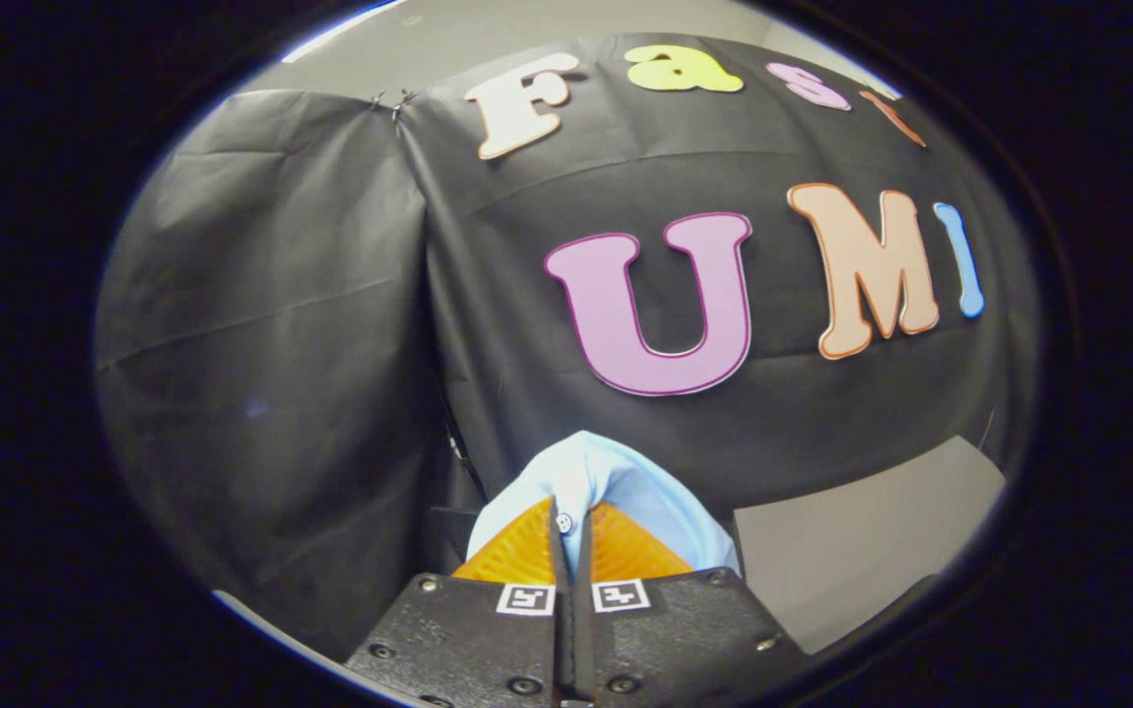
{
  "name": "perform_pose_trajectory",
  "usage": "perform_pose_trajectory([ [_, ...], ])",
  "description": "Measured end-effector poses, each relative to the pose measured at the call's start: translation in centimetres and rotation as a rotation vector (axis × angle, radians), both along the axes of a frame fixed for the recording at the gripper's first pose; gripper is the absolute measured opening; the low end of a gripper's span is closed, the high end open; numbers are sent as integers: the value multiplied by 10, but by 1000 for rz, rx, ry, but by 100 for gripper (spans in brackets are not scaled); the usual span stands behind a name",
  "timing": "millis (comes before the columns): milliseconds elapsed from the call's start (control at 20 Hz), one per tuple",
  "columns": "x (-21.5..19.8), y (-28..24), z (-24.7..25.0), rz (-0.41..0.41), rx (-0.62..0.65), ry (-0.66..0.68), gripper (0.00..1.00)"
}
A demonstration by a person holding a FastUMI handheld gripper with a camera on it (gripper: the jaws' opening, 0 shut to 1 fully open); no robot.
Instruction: Put the clothes into the washing machine and then close the washing machine lid.
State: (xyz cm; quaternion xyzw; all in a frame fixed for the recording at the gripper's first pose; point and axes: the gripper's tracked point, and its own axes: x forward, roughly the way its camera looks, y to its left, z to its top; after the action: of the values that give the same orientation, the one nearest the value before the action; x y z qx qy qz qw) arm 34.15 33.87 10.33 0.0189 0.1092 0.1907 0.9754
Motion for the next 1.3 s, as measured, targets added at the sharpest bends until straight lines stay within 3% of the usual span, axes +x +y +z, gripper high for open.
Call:
perform_pose_trajectory([
  [350, -9, 58, -73, 72, -45, 51, 0],
  [700, -11, 80, -145, 107, -143, 113, 0],
  [1300, -2, 65, -263, 45, -214, 206, 0],
])
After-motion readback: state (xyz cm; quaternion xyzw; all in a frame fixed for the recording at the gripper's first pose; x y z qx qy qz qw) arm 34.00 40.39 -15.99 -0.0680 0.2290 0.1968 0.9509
